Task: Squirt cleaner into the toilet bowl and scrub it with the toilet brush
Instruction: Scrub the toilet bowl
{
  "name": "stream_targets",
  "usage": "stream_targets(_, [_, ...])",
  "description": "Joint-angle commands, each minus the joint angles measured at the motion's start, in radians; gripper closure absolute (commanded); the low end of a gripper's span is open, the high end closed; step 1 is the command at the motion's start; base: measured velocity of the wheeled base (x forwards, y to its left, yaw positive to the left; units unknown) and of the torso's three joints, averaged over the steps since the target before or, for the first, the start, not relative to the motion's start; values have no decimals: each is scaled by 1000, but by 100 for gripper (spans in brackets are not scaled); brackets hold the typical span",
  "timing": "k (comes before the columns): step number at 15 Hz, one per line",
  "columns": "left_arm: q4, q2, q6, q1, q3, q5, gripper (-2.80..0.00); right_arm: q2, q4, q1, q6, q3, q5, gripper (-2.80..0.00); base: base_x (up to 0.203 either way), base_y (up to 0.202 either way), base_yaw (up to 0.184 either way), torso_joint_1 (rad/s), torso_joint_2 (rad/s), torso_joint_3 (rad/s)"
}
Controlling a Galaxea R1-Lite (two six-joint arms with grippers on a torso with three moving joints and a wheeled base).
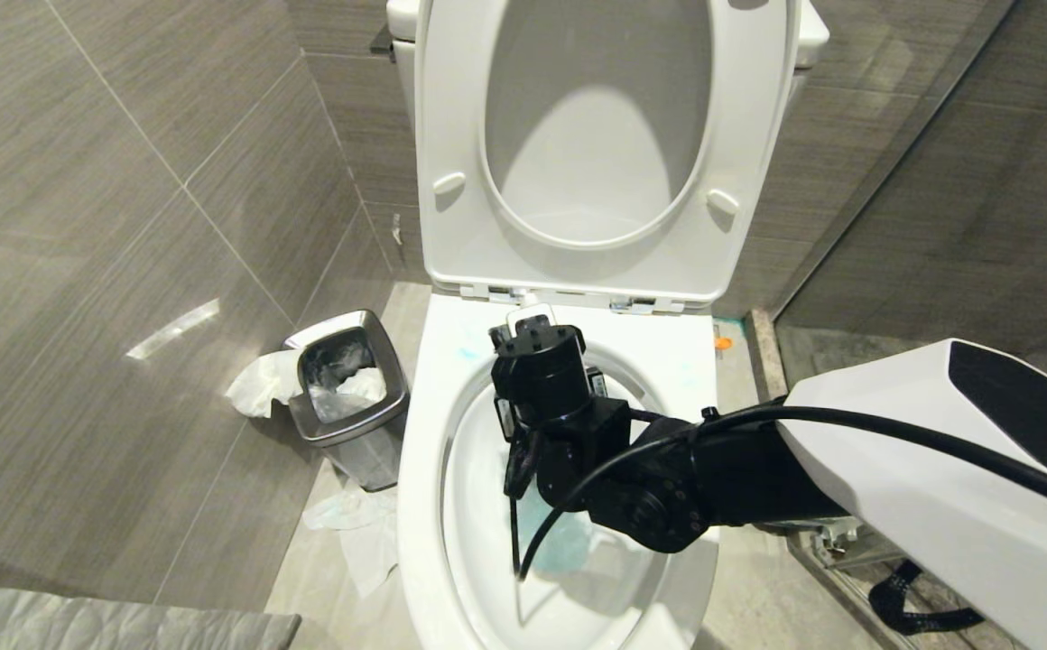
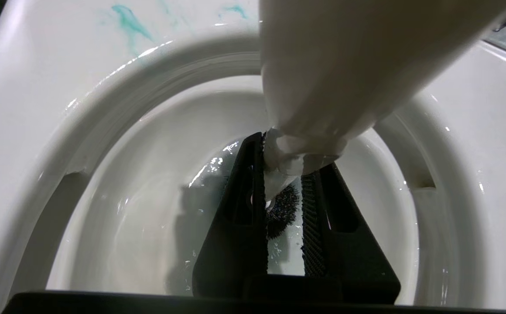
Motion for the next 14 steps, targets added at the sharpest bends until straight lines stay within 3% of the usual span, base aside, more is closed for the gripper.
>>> stream_targets(1, [0, 2, 1, 0, 0, 0, 0, -69, 26, 0, -2, 5, -4, 0, 0, 0, 0, 0, 0, 0])
stream_targets(6, [0, 2, -1, 0, 0, 0, 0, -115, 118, 4, -2, -76, 1, 0, 0, 0, 0, 0, 0, 0])
stream_targets(14, [0, 2, -2, 0, 0, 0, 0, 93, 255, 13, -22, -476, -6, 0, 0, 0, 0, 0, 0, 0])
